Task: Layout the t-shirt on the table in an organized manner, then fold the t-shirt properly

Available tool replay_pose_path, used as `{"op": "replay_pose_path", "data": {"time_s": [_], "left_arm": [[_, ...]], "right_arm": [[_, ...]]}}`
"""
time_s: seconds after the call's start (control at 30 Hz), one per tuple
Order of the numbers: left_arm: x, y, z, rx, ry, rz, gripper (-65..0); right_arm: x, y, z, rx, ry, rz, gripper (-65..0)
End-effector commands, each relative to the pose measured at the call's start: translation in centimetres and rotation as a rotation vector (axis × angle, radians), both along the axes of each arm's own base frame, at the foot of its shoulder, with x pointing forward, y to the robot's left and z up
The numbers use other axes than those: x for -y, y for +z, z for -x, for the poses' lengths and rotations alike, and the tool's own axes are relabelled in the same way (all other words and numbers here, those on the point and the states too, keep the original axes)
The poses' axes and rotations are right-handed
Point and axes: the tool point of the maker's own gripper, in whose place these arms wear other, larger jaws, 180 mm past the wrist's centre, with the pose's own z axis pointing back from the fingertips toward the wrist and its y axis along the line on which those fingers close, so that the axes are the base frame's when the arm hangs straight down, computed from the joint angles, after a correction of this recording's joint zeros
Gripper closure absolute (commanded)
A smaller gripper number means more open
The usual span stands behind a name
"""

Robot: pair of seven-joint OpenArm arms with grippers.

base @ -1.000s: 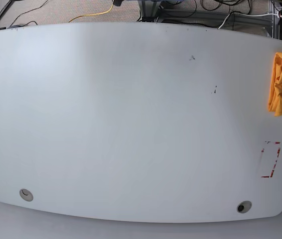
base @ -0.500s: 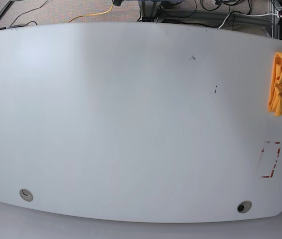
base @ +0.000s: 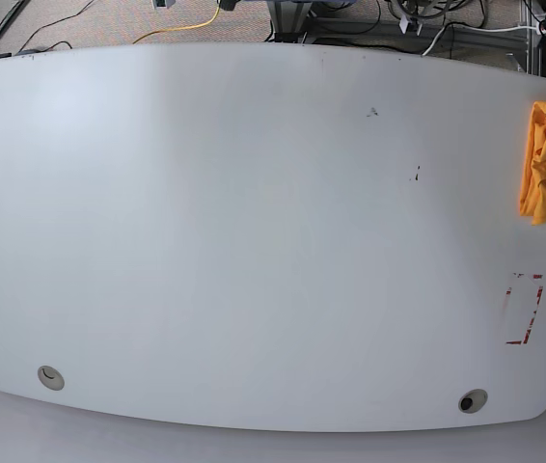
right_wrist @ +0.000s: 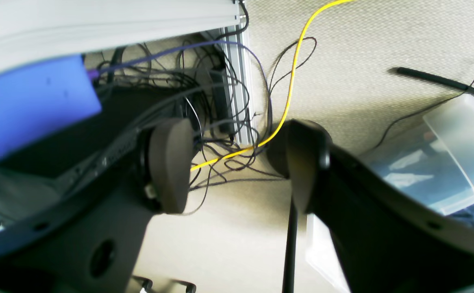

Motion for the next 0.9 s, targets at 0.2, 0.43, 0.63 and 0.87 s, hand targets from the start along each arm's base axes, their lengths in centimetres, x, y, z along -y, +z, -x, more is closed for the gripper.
{"op": "replay_pose_path", "data": {"time_s": [0.2,0.43,0.63,0.87], "left_arm": [[-1.4,-0.6,-0.7,-0.036,-0.053,-0.107,-12.6],[-1.3,-0.7,-2.2,-0.016,-0.053,-0.115,-12.6],[-1.3,-0.7,-2.7,-0.008,-0.053,-0.115,-12.6],[-1.3,-0.7,-2.6,-0.009,-0.053,-0.115,-12.6]], "right_arm": [[-0.4,-1.1,-0.9,-0.048,0.060,0.035,-35.7],[-0.8,-1.5,-1.6,-0.065,0.073,0.056,-35.7],[-1.0,-1.7,-2.3,-0.070,0.079,0.054,-35.7],[-1.9,-1.7,-2.4,-0.066,0.075,0.039,-35.7]]}}
